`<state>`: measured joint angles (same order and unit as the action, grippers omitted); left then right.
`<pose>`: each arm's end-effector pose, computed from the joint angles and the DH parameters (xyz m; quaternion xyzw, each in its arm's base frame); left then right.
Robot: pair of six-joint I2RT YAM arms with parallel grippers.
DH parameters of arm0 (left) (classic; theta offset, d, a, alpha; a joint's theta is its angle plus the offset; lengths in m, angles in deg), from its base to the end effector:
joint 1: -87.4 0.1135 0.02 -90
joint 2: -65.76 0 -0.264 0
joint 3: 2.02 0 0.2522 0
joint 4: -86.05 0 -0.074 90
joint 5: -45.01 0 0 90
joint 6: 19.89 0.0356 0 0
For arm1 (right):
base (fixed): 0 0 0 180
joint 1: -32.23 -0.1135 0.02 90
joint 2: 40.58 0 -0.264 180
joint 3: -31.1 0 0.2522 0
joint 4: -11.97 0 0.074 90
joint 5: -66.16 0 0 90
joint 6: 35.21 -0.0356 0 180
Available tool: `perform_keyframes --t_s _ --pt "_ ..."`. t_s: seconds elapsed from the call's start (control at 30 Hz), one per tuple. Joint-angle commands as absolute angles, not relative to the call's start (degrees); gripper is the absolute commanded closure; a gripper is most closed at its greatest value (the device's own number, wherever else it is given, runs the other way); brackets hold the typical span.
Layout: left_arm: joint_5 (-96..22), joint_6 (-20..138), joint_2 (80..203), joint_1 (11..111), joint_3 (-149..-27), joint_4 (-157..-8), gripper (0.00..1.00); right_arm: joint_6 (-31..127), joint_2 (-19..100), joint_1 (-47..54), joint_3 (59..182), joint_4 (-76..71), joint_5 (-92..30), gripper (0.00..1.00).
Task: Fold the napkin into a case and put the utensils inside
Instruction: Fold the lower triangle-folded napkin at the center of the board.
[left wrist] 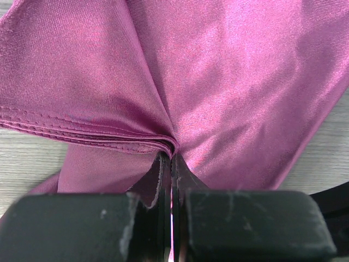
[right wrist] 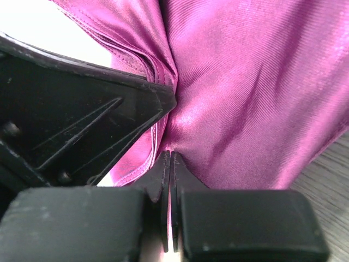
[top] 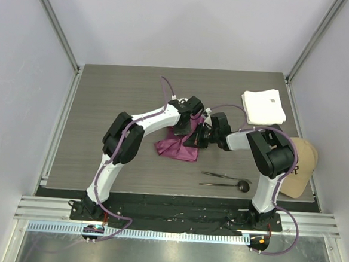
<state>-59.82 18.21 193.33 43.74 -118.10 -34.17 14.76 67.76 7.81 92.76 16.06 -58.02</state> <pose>0.3412 -0.3130 0.1698 -0.0912 0.9744 -0.0339 0.2027 0.3125 0.1638 0.1106 0.0018 0.8831 0.4325 0.1816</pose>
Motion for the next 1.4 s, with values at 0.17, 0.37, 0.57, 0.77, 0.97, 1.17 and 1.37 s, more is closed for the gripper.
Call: perform_keyframes --t_s 0.17,0.37,0.57,0.77,0.97,1.17,1.37 --pt "-60.1 18.2 193.2 43.5 -116.6 -35.5 1.00 13.2 60.1 7.2 90.5 17.8 -59.8 0.96" --pt "-60.1 18.6 193.3 43.5 -116.1 -35.5 1.00 12.5 62.0 4.7 92.3 18.9 -61.9 0.98" --pt "-60.3 19.0 192.7 43.5 -116.6 -35.3 1.00 8.9 65.2 3.7 91.9 25.8 -63.3 0.99" --pt "-58.9 18.4 191.4 43.5 -115.5 -36.4 1.00 1.8 66.2 3.0 87.6 37.0 -63.0 0.99" --pt "-58.8 18.1 190.7 43.7 -114.6 -37.0 1.00 1.6 68.9 2.5 87.0 39.6 -62.3 0.99" --pt "-58.3 18.3 189.8 44.1 -113.2 -38.0 1.00 3.7 70.2 2.5 85.6 36.7 -59.4 0.99" --pt "-56.5 19.2 187.8 44.6 -111.1 -41.0 1.00 6.1 70.8 2.5 83.3 33.0 -55.8 0.99"
